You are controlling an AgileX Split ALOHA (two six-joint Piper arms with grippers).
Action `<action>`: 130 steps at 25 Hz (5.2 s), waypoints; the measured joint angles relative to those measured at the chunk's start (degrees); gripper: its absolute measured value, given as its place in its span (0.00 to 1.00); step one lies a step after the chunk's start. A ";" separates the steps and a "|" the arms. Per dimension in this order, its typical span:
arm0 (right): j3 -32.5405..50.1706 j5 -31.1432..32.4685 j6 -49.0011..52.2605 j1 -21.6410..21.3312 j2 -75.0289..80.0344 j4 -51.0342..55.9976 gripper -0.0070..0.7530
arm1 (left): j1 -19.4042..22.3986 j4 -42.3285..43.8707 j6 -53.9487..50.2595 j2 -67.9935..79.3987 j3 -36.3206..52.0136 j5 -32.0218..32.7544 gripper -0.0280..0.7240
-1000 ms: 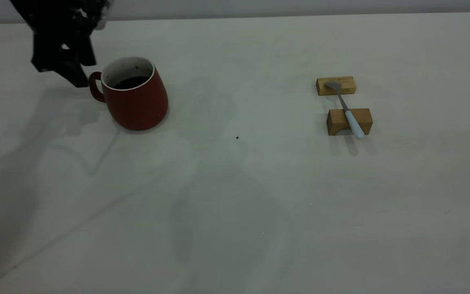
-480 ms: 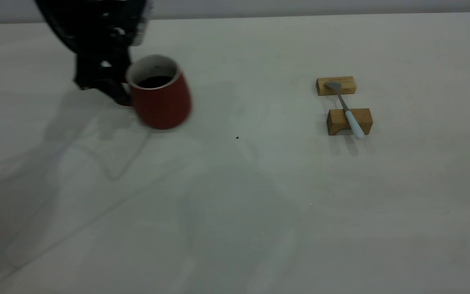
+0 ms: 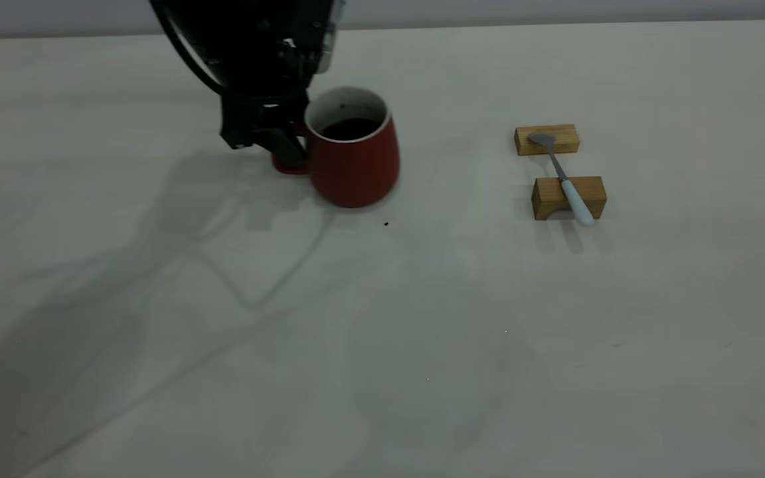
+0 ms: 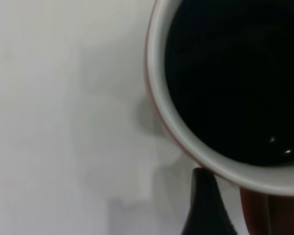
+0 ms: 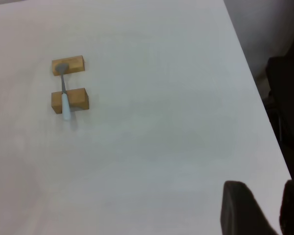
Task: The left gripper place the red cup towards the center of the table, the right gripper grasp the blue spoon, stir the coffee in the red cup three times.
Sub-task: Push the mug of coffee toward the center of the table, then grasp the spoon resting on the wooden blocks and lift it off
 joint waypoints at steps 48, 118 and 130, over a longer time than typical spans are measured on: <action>0.00 0.00 0.12 0.00 0.00 0.00 0.32 | -1.12 28.69 -98.05 -90.15 53.84 33.74 0.77; -11.92 -31.70 -33.31 0.06 68.03 34.80 0.77 | 22.76 25.65 -101.74 -143.41 70.90 31.63 0.77; -28.16 -30.24 -34.11 6.85 100.95 43.30 0.77 | 22.76 25.65 -101.74 -143.41 70.90 31.63 0.77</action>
